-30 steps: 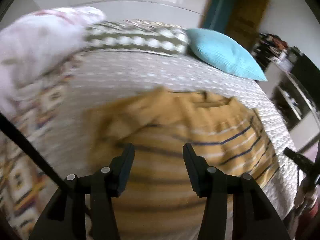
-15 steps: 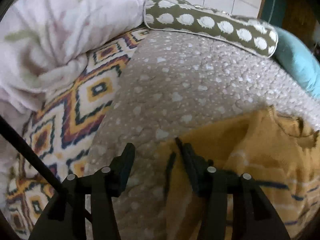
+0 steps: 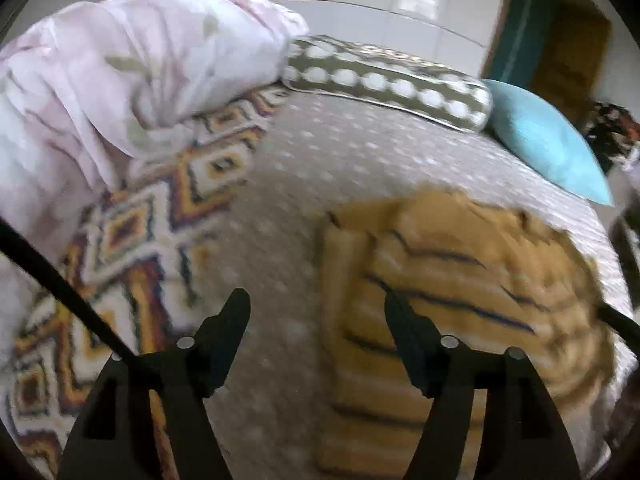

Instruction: Fold small clothes

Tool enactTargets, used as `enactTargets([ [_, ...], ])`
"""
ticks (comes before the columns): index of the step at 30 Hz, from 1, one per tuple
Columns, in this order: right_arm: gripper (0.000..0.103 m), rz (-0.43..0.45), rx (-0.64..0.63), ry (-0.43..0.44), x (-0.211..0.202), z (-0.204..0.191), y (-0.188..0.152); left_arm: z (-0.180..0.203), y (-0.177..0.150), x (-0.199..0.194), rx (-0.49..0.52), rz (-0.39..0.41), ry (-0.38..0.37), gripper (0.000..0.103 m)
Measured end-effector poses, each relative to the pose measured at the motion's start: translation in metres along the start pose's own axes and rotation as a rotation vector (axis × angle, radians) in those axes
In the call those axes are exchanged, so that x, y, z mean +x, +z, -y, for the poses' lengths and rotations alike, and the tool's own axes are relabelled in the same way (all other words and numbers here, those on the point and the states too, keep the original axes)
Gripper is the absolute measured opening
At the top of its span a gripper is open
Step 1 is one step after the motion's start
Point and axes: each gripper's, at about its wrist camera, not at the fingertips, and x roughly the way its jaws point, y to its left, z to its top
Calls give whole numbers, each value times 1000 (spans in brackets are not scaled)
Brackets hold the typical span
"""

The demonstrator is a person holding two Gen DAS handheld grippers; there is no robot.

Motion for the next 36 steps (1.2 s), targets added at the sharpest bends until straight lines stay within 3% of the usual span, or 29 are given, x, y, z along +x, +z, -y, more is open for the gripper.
enactTargets([
  [2,28,-40,4,-22,17,6,-4,5,-11,2,23,-32,-3,78],
  [5,29,-10,41,-24,5,11,-8,7,-27,11,40,-70,75,78],
  [9,38,43,13,-73,-30,15,-20,6,-46,-20,-17,-32,-4,78],
  [12,42,60,-5,-119,-52,23,-31,17,-59,-47,-7,7,-8,78],
  [18,43,32,52,-145,-84,55,-66,42,-94,-92,45,0,-31,78],
  [24,48,34,76,-164,-106,77,-94,36,-133,-129,16,28,71,86],
  [30,48,44,119,-127,-108,80,-103,50,-143,-104,-32,-30,53,86],
  [36,51,37,86,-130,-97,70,-110,89,-142,-62,21,-60,37,86],
])
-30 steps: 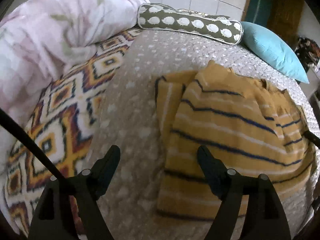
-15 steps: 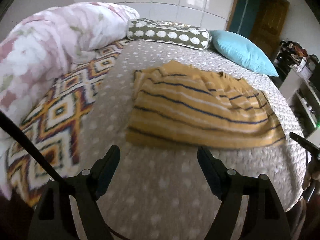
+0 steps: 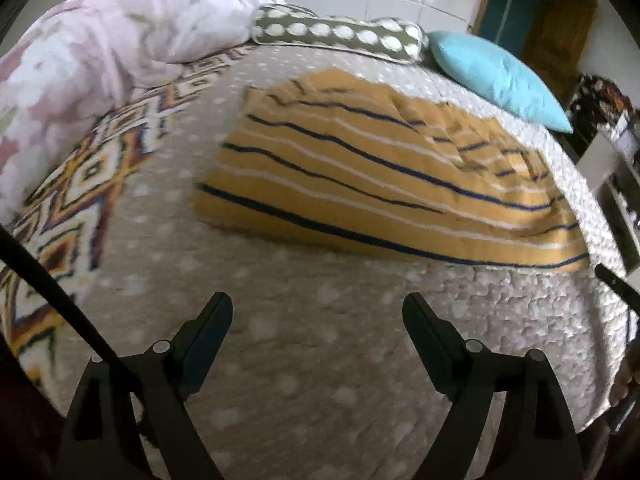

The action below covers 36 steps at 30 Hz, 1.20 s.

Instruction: Fold small clothes

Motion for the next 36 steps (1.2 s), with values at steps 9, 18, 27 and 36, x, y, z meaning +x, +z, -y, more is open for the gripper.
enactTargets([
  [9,54,-7,58,30,23,7,-5,24,-10,39,40,39,101,99],
  [18,62,15,48,42,30,6,-8,22,-16,39,37,93,109,103],
  [27,67,-3,189,175,18,18,-3,19,-21,32,19,140,54,103],
  [36,69,-40,303,299,33,-21,0,-11,-43,-12,-128,166,-43,103],
])
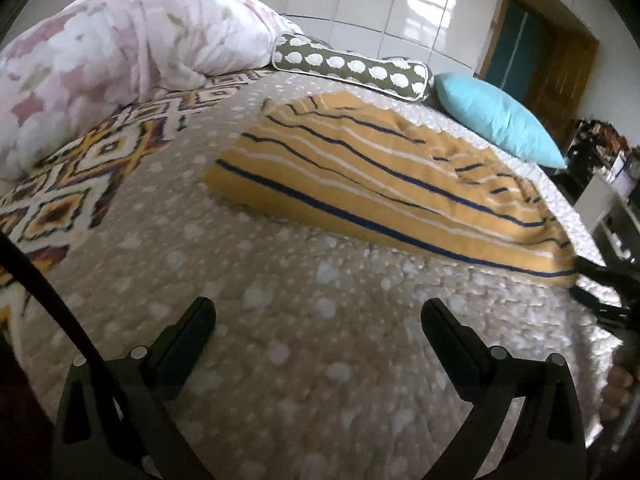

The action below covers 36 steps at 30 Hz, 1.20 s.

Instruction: Fold small clothes

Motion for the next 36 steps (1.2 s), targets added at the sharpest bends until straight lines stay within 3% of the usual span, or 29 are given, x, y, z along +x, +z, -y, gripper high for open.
enactTargets([
  [3,69,33,11,-43,14,-8,7,-17,1,-13,-72,-16,-46,103],
  [4,64,44,20,-67,21,-11,12,-24,3,-17,-101,-19,-63,103],
  [5,57,46,30,-90,26,-13,16,-32,4,-21,-131,-21,-75,103],
  [6,29,39,42,-105,31,-15,19,-39,5,-25,-152,-19,-82,103],
  [7,20,14,59,-110,38,-19,25,-47,6,-31,-173,-12,-88,103],
  [10,18,42,-17,-173,38,-52,40,-72,10,-50,-210,32,-81,103],
  [13,17,97,-210,-191,34,-126,50,-98,15,-68,-235,89,-36,103],
  [15,17,104,-330,-150,41,-181,47,-116,18,-81,-264,126,-5,103],
  [18,16,53,-505,-60,74,-264,22,-142,20,-98,-318,173,17,103],
  [21,16,-36,-642,7,117,-319,-19,-163,19,-109,-362,202,34,103],
  [23,16,-100,-739,-1,148,-343,-50,-173,17,-112,-381,209,48,103],
  [26,16,-181,-869,-81,190,-357,-93,-181,17,-110,-393,200,50,103],
  [30,19,-168,-887,-108,200,-357,-99,-186,12,-107,-400,196,60,103],
  [33,32,-192,-889,-55,188,-354,-96,-186,13,-102,-411,175,43,103],
  [36,38,-228,-796,100,154,-345,-78,-181,19,-99,-398,165,14,103],
])
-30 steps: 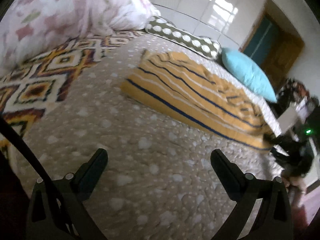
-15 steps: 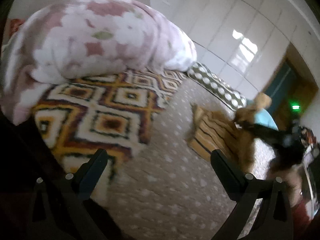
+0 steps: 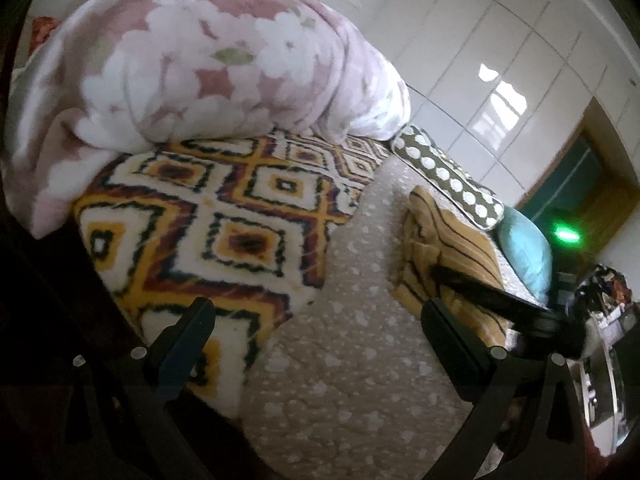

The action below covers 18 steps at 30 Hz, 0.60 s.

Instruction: Fold small clothes

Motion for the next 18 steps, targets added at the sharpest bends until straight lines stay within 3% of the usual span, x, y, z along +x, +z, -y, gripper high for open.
enactTargets([
  [2,43,61,82,75,-39,26,-6,10,5,7,21,-20,-24,103],
  [4,55,118,138,84,-66,50,-11,27,14,21,67,-53,-68,103],
  [6,65,172,211,33,-92,87,-16,50,26,46,136,-104,-138,103],
  [8,71,171,277,-19,-98,118,-21,66,36,78,179,-175,-160,103],
  [12,72,109,450,1,-70,179,-29,85,58,144,200,-265,-244,103],
  [18,72,76,604,187,-4,220,-25,97,54,214,230,-407,-298,103],
])
